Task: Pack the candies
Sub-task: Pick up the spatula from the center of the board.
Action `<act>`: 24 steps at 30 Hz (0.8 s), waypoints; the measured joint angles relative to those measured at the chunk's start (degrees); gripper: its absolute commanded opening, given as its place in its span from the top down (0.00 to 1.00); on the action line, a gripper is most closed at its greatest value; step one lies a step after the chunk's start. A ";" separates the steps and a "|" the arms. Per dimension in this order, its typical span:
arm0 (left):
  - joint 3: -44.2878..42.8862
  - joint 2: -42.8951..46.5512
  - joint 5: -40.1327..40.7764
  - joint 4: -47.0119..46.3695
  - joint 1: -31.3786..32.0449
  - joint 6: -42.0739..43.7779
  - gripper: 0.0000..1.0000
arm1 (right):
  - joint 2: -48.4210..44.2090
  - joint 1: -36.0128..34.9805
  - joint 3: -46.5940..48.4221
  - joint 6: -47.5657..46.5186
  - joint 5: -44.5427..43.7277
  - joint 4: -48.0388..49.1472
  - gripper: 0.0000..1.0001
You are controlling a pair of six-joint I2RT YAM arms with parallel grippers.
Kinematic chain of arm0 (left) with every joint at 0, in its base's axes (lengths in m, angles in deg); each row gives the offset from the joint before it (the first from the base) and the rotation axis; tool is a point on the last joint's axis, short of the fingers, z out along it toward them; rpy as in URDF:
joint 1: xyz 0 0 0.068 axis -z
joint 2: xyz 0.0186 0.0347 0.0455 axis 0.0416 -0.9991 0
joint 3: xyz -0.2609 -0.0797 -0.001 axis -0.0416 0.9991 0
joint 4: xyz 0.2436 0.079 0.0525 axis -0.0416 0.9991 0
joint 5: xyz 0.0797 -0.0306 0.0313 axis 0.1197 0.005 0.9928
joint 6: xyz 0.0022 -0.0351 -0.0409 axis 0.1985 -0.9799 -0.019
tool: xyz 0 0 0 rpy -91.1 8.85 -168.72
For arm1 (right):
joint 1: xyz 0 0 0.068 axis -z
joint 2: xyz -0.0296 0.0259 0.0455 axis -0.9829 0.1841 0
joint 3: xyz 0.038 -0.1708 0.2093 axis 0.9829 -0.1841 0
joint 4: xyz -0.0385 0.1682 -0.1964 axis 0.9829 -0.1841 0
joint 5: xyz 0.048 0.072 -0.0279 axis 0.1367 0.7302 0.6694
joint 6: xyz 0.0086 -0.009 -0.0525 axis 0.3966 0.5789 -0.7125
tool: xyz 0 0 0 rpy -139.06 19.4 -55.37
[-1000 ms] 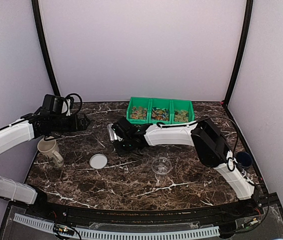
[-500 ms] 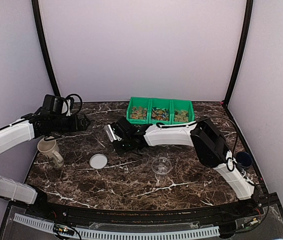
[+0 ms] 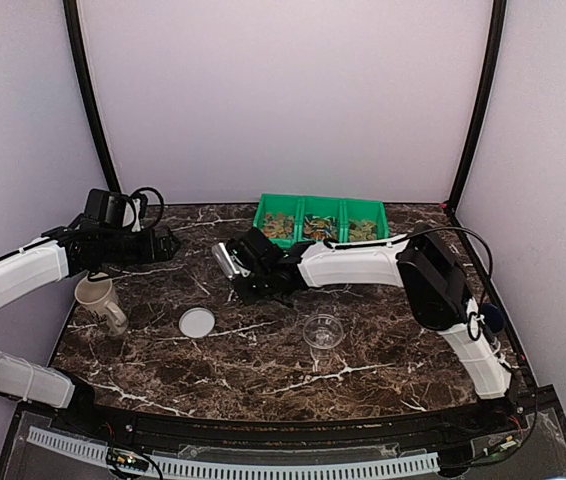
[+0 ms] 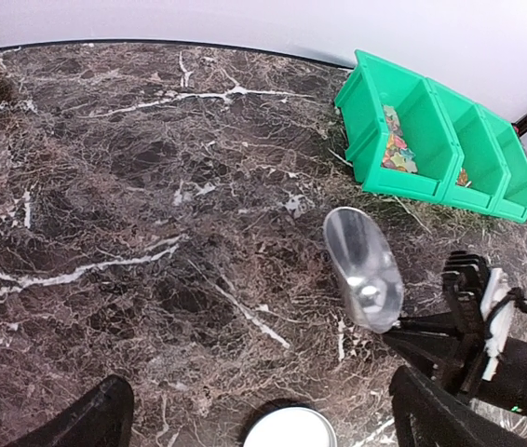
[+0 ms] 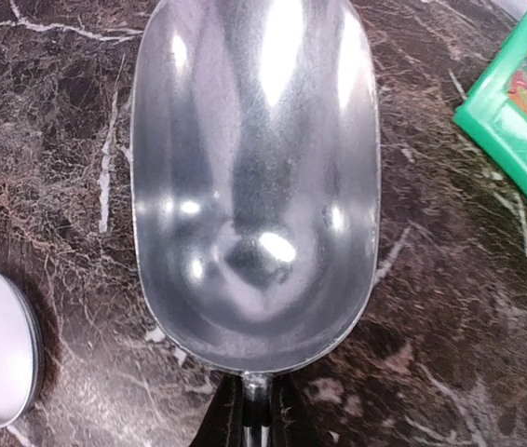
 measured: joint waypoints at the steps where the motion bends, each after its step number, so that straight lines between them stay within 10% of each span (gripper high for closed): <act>1: 0.00 0.00 -0.07 -0.07 -0.02 0.00 0.01 | -1.51 0.17 -1.33 -0.48 -0.35 -0.02 1.00; 24: 0.00 -0.79 -3.80 -1.07 -0.39 -0.22 0.01 | -47.69 8.09 -52.02 2.78 -12.35 4.13 1.00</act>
